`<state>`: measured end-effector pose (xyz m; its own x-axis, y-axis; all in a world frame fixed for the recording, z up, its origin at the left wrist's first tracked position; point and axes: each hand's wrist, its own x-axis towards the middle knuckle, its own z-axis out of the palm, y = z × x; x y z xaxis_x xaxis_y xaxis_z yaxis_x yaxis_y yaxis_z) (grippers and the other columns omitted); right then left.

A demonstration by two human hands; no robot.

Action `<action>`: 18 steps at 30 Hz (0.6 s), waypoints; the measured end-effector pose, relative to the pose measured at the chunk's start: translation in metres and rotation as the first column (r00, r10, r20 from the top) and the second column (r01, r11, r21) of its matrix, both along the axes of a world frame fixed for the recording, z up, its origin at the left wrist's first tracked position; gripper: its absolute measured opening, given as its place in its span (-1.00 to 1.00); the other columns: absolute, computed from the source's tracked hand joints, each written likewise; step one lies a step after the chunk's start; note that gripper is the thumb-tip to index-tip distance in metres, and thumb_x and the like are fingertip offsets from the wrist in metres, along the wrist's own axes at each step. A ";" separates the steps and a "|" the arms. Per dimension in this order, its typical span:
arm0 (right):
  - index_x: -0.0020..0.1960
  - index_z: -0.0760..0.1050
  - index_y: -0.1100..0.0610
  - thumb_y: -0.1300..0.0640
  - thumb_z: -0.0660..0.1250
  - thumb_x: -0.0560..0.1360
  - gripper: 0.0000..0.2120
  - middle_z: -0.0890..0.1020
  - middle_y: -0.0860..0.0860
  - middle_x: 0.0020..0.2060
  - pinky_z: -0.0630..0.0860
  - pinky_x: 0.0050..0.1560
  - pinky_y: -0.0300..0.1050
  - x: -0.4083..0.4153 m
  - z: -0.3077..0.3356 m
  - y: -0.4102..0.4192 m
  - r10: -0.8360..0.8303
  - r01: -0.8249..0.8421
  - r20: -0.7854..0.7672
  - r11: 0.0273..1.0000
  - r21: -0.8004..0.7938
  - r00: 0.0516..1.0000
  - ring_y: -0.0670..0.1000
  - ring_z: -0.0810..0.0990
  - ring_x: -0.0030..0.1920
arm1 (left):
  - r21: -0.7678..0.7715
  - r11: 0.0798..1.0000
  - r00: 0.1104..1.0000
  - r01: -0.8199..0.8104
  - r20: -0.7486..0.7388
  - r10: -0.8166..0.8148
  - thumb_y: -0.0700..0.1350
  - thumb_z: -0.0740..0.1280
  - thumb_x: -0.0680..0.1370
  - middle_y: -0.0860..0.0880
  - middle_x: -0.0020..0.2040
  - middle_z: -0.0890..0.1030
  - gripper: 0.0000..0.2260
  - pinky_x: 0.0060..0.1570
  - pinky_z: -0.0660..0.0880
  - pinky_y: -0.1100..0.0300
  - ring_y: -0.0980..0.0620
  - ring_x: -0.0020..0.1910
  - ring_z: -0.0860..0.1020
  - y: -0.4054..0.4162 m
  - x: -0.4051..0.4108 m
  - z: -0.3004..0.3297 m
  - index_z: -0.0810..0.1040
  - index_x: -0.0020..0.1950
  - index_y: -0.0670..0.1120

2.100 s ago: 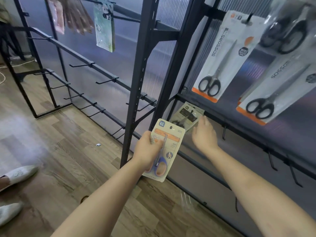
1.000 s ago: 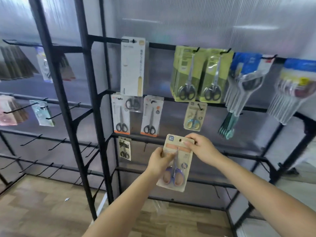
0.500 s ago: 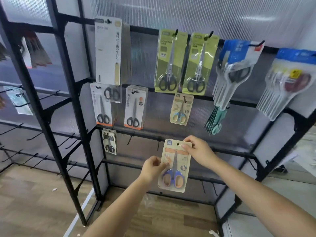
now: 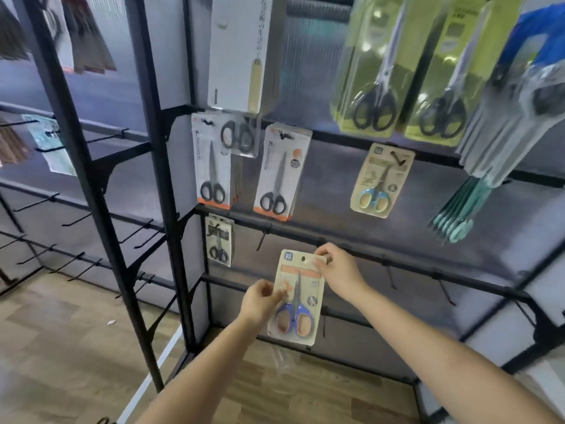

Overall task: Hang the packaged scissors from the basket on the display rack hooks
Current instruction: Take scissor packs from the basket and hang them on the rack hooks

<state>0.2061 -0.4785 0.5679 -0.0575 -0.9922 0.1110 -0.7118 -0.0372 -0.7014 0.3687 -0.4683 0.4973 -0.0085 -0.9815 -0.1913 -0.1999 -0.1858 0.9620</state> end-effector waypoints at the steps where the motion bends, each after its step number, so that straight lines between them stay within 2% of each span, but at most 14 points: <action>1: -0.04 0.45 0.12 0.18 0.26 0.55 -0.98 0.51 -0.09 -0.16 0.34 -0.26 -0.28 0.008 -0.007 -0.010 0.000 0.000 0.002 1.000 0.003 1.000 -0.07 0.48 -0.11 | -0.002 1.000 1.000 -0.013 0.011 0.013 -0.11 0.38 0.52 0.06 -0.30 0.52 -0.82 -0.48 0.34 0.45 0.19 -0.35 0.47 -0.009 0.008 -0.007 0.43 -0.23 -0.08; 5: 0.05 0.49 0.20 0.19 0.26 0.56 -0.89 0.55 0.00 -0.08 0.37 -0.15 -0.20 0.043 -0.037 -0.048 0.001 -0.001 0.005 1.000 0.019 1.000 -0.04 0.49 -0.08 | 0.011 0.998 0.997 -0.056 0.055 0.055 -0.11 0.37 0.52 0.05 -0.28 0.52 -0.81 -0.40 0.37 0.38 0.13 -0.30 0.49 -0.042 0.037 -0.035 0.42 -0.24 -0.08; 7: 0.06 0.49 0.21 0.19 0.26 0.56 -0.88 0.56 0.01 -0.06 0.42 -0.21 -0.24 0.057 -0.051 -0.066 -0.006 0.006 0.001 1.000 0.025 1.000 -0.06 0.50 -0.09 | 0.008 0.998 0.994 -0.067 0.089 0.066 -0.10 0.36 0.53 0.04 -0.27 0.53 -0.81 -0.37 0.36 0.35 0.12 -0.29 0.49 -0.058 0.049 -0.047 0.42 -0.24 -0.08; 9: 0.07 0.47 0.21 0.19 0.24 0.57 -0.88 0.54 -0.01 -0.08 0.37 -0.30 -0.37 0.068 -0.066 -0.084 -0.016 0.016 0.005 0.999 0.031 1.000 -0.07 0.49 -0.10 | -0.006 0.997 0.987 -0.072 0.143 0.072 -0.10 0.35 0.54 0.03 -0.26 0.52 -0.80 -0.41 0.31 0.38 0.17 -0.31 0.45 -0.074 0.059 -0.059 0.39 -0.23 -0.08; 11: 0.06 0.47 0.19 0.19 0.23 0.57 -0.89 0.52 -0.03 -0.09 0.34 -0.33 -0.37 0.076 -0.080 -0.101 -0.034 0.034 0.003 0.999 0.016 0.999 -0.07 0.49 -0.10 | -0.022 0.997 0.979 -0.080 0.185 0.083 -0.09 0.34 0.54 0.03 -0.24 0.51 -0.82 -0.43 0.29 0.39 0.20 -0.32 0.44 -0.091 0.066 -0.068 0.40 -0.20 -0.09; 13: 0.04 0.49 0.18 0.20 0.23 0.56 -0.90 0.52 -0.04 -0.11 0.32 -0.30 -0.27 0.082 -0.093 -0.115 -0.062 0.062 0.004 0.998 0.001 0.998 -0.05 0.49 -0.09 | -0.017 0.997 0.980 -0.077 0.180 0.079 -0.09 0.33 0.54 0.03 -0.24 0.53 -0.86 -0.41 0.32 0.39 0.20 -0.31 0.45 -0.107 0.070 -0.077 0.42 -0.16 -0.09; 16: 0.05 0.50 0.17 0.21 0.22 0.56 -0.89 0.51 -0.05 -0.11 0.30 -0.33 -0.30 0.085 -0.109 -0.133 -0.101 0.101 0.011 0.995 0.004 0.995 -0.06 0.47 -0.09 | -0.003 0.998 0.987 -0.065 0.147 0.065 -0.09 0.33 0.53 0.03 -0.23 0.56 -0.89 -0.27 0.41 0.29 0.14 -0.27 0.50 -0.128 0.072 -0.092 0.45 -0.15 -0.08; 18: 0.05 0.50 0.15 0.21 0.22 0.56 -0.88 0.51 -0.07 -0.11 0.31 -0.29 -0.27 0.084 -0.118 -0.141 -0.101 0.102 0.019 0.995 -0.010 0.995 -0.06 0.47 -0.10 | -0.022 0.998 0.988 -0.057 0.143 0.060 -0.08 0.33 0.53 0.04 -0.25 0.55 -0.86 -0.26 0.41 0.26 0.10 -0.26 0.51 -0.139 0.074 -0.102 0.44 -0.16 -0.09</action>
